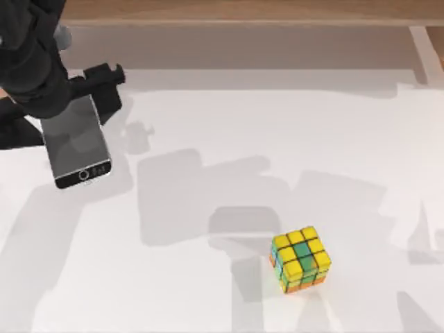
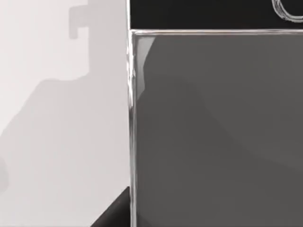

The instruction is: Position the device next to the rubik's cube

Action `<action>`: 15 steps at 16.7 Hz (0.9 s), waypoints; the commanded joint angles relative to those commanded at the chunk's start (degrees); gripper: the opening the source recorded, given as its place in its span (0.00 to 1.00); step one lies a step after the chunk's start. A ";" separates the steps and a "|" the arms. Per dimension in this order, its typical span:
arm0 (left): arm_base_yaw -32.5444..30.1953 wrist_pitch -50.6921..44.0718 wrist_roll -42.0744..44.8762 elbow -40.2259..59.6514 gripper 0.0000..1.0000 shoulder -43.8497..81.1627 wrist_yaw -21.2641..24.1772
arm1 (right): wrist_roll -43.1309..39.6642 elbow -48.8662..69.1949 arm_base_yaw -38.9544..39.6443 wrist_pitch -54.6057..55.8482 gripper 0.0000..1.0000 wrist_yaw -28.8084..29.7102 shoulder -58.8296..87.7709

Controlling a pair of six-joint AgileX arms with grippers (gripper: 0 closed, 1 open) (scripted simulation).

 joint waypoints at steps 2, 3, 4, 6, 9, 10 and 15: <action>-4.46 -1.29 -1.80 0.10 0.00 1.25 0.05 | 0.00 0.00 0.00 0.00 1.00 0.00 0.00; -6.96 -2.00 -2.81 0.10 0.00 1.91 0.08 | 0.00 0.00 0.00 0.00 1.00 0.00 0.00; -9.60 -2.75 -3.86 0.07 0.00 2.54 0.11 | 0.00 0.00 0.00 0.00 1.00 0.00 0.00; -15.02 -4.29 -5.88 -0.09 0.00 3.69 0.19 | 0.00 0.00 0.00 0.00 1.00 0.00 0.00; -21.88 -6.60 -7.81 -0.56 0.00 5.13 0.40 | 0.00 0.00 0.00 0.00 1.00 0.00 0.00; -23.67 -7.30 -8.24 -0.67 0.00 5.57 0.47 | 0.00 0.00 0.00 0.00 1.00 0.00 0.00; -29.00 -9.30 -10.03 -0.52 0.00 6.90 0.66 | 0.00 0.00 0.00 0.00 1.00 0.00 0.00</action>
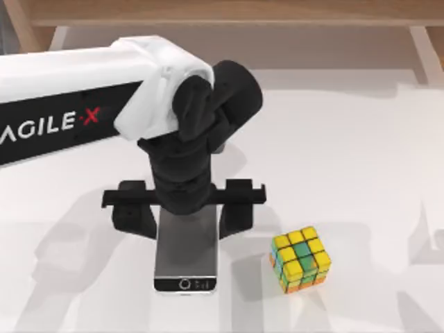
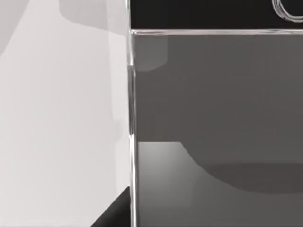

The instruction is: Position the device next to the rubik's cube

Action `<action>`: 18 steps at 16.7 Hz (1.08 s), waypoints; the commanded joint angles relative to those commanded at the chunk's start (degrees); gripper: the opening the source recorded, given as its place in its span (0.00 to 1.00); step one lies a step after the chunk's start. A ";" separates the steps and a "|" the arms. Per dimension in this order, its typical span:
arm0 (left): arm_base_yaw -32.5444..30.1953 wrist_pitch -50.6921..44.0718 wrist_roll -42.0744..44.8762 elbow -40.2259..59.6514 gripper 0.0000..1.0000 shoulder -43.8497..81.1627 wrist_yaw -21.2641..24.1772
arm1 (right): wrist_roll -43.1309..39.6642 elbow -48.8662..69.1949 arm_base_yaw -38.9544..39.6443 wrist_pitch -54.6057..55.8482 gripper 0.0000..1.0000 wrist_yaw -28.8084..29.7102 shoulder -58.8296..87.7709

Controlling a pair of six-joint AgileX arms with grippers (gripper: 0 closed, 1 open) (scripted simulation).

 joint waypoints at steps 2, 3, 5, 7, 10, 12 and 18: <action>-0.14 -0.05 -0.06 0.01 0.00 0.04 0.00 | 0.00 0.00 0.00 0.00 1.00 0.00 0.00; -0.14 -0.05 -0.06 0.01 0.00 0.04 0.00 | 0.00 0.00 0.00 0.00 1.00 0.00 0.00; 0.10 0.04 0.09 0.05 0.00 -0.18 -0.01 | 0.00 0.00 0.00 0.00 1.00 0.00 0.00; 0.12 0.06 0.05 0.03 0.00 -0.30 0.07 | 0.00 0.00 0.00 0.00 1.00 0.00 0.00; 0.13 0.33 -0.14 -0.02 0.00 -1.05 0.87 | 0.00 0.00 0.00 0.00 1.00 0.00 0.00; 0.18 0.85 -0.41 -0.17 0.00 -1.53 1.78 | 0.00 0.00 0.00 0.00 1.00 0.00 0.00; 0.30 3.36 -0.66 -1.93 0.00 -2.45 6.18 | 0.00 0.00 0.00 0.00 1.00 0.00 0.00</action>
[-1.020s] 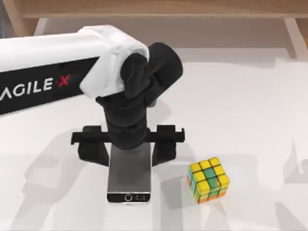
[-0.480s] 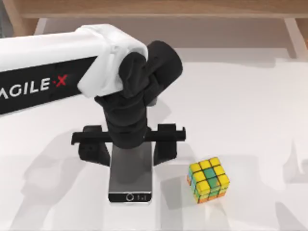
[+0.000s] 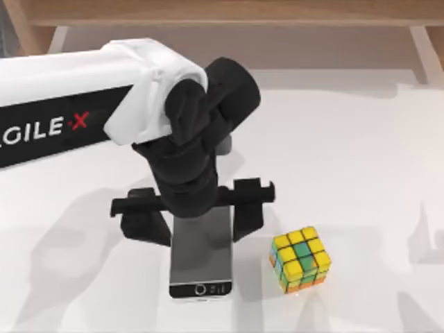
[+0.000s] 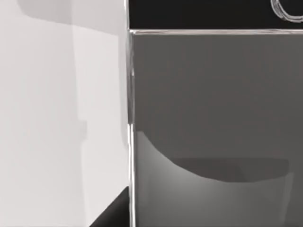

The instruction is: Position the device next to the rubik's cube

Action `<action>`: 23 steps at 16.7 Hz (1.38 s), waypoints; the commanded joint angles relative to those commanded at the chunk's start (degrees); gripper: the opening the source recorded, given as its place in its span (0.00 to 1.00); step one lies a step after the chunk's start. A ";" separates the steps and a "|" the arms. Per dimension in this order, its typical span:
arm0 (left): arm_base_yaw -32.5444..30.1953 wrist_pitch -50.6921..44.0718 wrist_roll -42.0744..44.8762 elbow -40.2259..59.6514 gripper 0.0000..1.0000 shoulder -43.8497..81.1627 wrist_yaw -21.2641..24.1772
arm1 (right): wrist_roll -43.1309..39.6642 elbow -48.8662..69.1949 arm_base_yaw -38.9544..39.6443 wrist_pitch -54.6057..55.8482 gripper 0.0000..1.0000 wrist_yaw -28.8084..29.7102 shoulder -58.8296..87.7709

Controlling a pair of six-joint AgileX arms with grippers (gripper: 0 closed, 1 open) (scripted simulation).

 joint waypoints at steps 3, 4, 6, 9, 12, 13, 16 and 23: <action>-0.15 1.66 0.50 -0.90 0.00 0.06 1.74 | 0.00 0.00 0.00 0.00 1.00 0.00 0.00; -0.17 2.32 0.59 -1.13 0.00 0.26 1.91 | 0.00 0.00 0.00 0.00 1.00 0.00 0.00; -0.17 3.71 0.61 -1.55 0.00 0.89 1.46 | 0.00 0.00 0.00 0.00 1.00 0.00 0.00; -0.17 5.87 0.36 -2.45 0.00 2.35 -1.00 | 0.00 0.00 0.00 0.00 1.00 0.00 0.00; -0.20 7.64 0.41 -4.00 0.00 4.29 -4.14 | 0.00 0.00 0.00 0.00 1.00 0.00 0.00; -0.23 8.03 0.54 -4.61 0.00 5.00 -5.00 | 0.00 0.00 0.00 0.00 1.00 0.00 0.00; -0.30 8.52 0.81 -5.98 0.00 6.49 -6.15 | 0.00 0.00 0.00 0.00 1.00 0.00 0.00; -0.30 8.52 0.81 -5.98 0.23 6.49 -6.15 | 0.00 0.00 0.00 0.00 1.00 0.00 0.00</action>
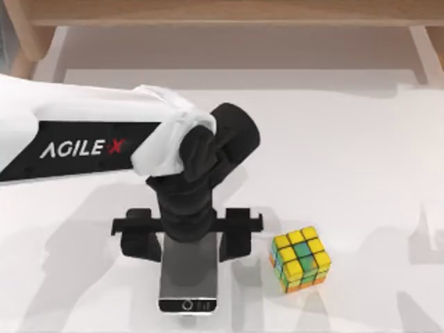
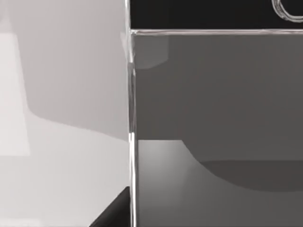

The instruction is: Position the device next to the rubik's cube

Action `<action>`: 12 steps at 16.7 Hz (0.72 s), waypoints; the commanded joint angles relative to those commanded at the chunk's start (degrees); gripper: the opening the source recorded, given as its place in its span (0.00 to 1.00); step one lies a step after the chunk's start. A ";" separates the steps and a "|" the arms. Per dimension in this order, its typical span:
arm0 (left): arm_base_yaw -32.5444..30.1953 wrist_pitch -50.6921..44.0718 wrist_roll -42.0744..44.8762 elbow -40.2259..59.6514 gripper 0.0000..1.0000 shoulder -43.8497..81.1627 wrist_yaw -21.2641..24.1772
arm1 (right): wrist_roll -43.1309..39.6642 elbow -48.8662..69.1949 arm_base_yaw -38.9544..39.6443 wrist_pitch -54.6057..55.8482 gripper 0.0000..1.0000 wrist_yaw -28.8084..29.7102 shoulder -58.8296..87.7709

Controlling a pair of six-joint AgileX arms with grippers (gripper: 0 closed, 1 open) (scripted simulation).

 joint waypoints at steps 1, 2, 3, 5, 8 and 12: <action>0.00 0.00 0.00 0.00 0.30 0.00 0.00 | 0.00 0.00 0.00 0.00 1.00 0.00 0.00; 0.00 0.00 0.00 0.00 0.38 0.00 0.00 | 0.00 0.00 0.00 0.00 1.00 0.00 0.00; 0.00 0.00 0.00 0.00 0.45 0.00 0.00 | 0.00 0.00 0.00 0.00 1.00 0.00 0.00; 0.00 0.00 0.00 0.00 0.60 0.00 0.00 | 0.00 0.00 0.00 0.00 1.00 0.00 0.00; 0.00 0.00 0.00 0.00 0.83 0.00 0.00 | 0.00 0.00 0.00 0.00 1.00 0.00 0.00; 0.00 0.00 0.00 0.00 1.00 0.00 0.00 | 0.00 0.00 0.00 0.00 1.00 0.00 0.00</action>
